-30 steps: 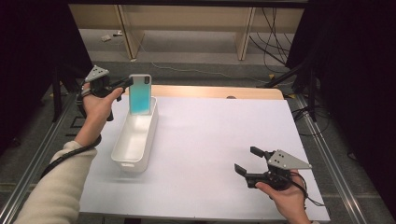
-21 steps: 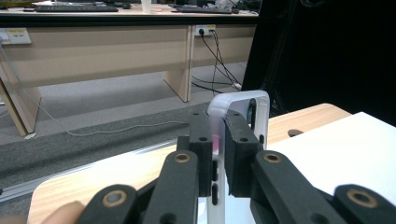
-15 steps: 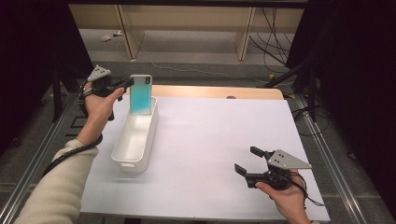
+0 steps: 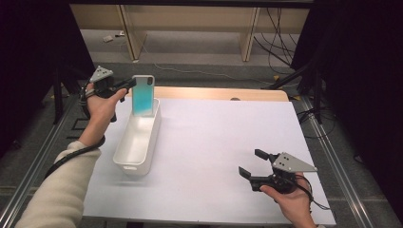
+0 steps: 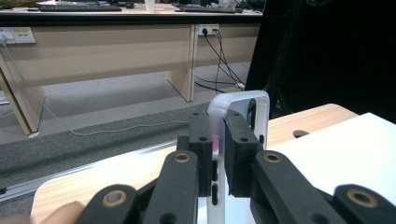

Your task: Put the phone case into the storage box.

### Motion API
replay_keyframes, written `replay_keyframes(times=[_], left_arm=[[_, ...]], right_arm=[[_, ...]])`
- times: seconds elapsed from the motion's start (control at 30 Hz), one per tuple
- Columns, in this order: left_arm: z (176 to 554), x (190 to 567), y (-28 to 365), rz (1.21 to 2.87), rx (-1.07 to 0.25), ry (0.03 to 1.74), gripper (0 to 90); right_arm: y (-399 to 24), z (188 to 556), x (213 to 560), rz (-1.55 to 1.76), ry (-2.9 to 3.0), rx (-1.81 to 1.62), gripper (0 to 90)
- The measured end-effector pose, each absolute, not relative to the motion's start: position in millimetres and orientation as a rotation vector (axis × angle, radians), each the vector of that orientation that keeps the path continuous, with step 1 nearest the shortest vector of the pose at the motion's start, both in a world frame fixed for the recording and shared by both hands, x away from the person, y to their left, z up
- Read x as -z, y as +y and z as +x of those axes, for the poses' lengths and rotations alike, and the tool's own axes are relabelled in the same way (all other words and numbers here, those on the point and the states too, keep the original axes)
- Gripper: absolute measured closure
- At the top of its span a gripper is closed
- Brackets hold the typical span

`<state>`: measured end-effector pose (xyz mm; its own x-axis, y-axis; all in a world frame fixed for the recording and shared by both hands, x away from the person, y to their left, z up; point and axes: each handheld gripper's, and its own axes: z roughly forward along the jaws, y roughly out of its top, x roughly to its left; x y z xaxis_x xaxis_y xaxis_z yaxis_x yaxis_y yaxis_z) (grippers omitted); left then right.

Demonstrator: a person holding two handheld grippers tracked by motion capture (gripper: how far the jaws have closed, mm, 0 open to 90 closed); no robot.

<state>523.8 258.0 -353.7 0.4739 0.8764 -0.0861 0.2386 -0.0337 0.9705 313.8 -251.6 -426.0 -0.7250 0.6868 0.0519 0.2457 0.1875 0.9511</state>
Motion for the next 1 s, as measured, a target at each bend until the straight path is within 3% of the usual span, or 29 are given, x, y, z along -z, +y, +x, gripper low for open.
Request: replay_keyframes(times=[1.0], left_arm=[[532.0,363.4,255.1,1.568,-0.673,1.015,82.6]], right_arm=[[-250.5,314.2,426.8,0.873,2.063,-1.588,16.0]])
